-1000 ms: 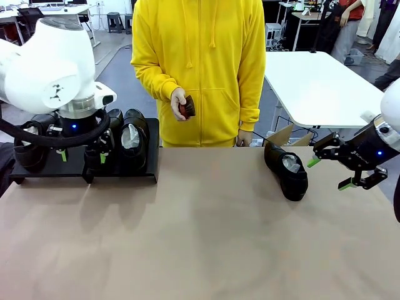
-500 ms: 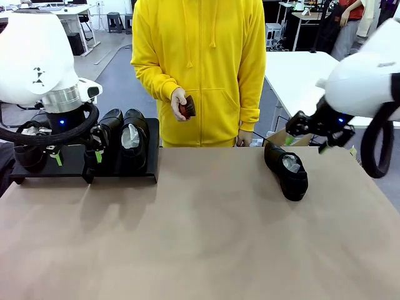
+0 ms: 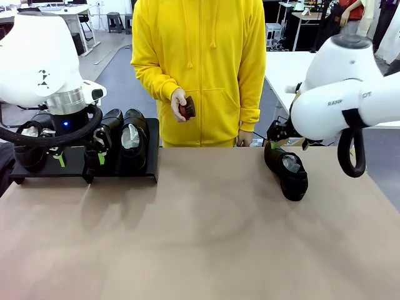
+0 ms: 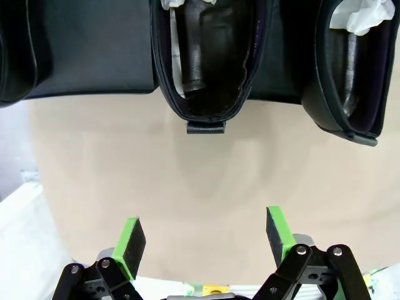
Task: Organize the shoes by placing them on the stand.
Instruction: Pick up one Shoe and place it in the middle of the table.
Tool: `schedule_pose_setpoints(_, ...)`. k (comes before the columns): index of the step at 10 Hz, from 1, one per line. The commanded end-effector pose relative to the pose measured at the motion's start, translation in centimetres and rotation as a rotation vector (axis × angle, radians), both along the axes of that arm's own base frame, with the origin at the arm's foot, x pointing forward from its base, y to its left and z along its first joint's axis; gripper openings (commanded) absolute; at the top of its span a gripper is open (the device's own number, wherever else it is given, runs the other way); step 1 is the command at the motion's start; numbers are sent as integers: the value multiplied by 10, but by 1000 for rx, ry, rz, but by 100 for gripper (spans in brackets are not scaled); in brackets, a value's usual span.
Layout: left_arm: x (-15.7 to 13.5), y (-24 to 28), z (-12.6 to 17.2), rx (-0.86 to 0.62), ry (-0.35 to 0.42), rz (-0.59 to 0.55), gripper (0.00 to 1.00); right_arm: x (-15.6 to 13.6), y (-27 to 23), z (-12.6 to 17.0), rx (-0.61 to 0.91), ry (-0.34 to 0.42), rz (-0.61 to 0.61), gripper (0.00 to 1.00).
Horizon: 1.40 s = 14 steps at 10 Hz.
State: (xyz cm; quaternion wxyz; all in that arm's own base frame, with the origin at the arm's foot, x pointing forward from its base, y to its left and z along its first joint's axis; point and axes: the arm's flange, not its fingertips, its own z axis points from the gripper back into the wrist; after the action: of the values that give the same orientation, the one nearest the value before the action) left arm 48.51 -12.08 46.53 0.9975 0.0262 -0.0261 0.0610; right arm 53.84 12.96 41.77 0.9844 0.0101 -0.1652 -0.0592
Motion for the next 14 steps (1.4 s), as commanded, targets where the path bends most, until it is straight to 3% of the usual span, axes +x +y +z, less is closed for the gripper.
schedule_pose_setpoints(1, 0, 3, 1, 17, -4, -7, 100, 15, 17, -10, -27, 23, -46, 100)
schedule_pose_setpoints(10, 0, 3, 1, 17, -4, -7, 100, 35, 44, -71, -115, 154, -14, 100)
schedule_pose_setpoints(13, 0, 3, 1, 17, -4, -7, 100, 44, 41, -82, -96, 147, -5, 100)
schedule_pose_setpoints(14, 0, 3, 1, 17, -4, -7, 100, 45, 41, -82, -96, 140, 0, 85)
